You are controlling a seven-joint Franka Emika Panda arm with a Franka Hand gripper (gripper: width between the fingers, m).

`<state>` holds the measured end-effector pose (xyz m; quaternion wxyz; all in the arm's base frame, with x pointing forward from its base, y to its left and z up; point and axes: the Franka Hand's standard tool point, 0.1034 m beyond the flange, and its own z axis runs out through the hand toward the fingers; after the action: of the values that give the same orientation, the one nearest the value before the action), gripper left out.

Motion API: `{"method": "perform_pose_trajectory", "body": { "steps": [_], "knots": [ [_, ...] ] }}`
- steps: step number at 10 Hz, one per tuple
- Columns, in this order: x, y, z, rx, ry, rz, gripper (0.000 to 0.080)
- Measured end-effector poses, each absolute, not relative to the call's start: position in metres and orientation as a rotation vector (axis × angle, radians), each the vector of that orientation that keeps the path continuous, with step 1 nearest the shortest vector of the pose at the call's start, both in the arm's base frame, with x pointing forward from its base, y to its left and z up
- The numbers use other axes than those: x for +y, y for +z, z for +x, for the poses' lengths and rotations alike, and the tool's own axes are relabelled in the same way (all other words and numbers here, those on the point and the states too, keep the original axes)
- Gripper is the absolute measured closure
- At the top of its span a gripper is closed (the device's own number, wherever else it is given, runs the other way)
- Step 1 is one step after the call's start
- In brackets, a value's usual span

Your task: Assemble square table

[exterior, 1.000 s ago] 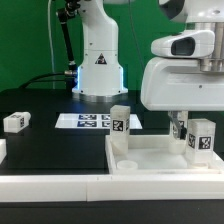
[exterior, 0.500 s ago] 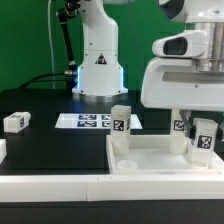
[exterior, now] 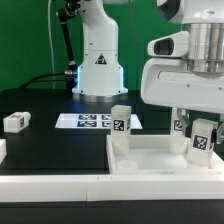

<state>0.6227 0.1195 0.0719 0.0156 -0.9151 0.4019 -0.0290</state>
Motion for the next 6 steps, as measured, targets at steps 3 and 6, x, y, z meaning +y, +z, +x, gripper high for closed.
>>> {"method": "perform_pose_trajectory", "body": {
  "steps": [3,6],
  "knots": [
    [0.1115,0.0696,0.6257,1.753,-0.13,-2.414,0.0509],
    [0.1086,0.0698,0.6255,1.873,-0.09,-2.296,0.0509]
  ]
}}
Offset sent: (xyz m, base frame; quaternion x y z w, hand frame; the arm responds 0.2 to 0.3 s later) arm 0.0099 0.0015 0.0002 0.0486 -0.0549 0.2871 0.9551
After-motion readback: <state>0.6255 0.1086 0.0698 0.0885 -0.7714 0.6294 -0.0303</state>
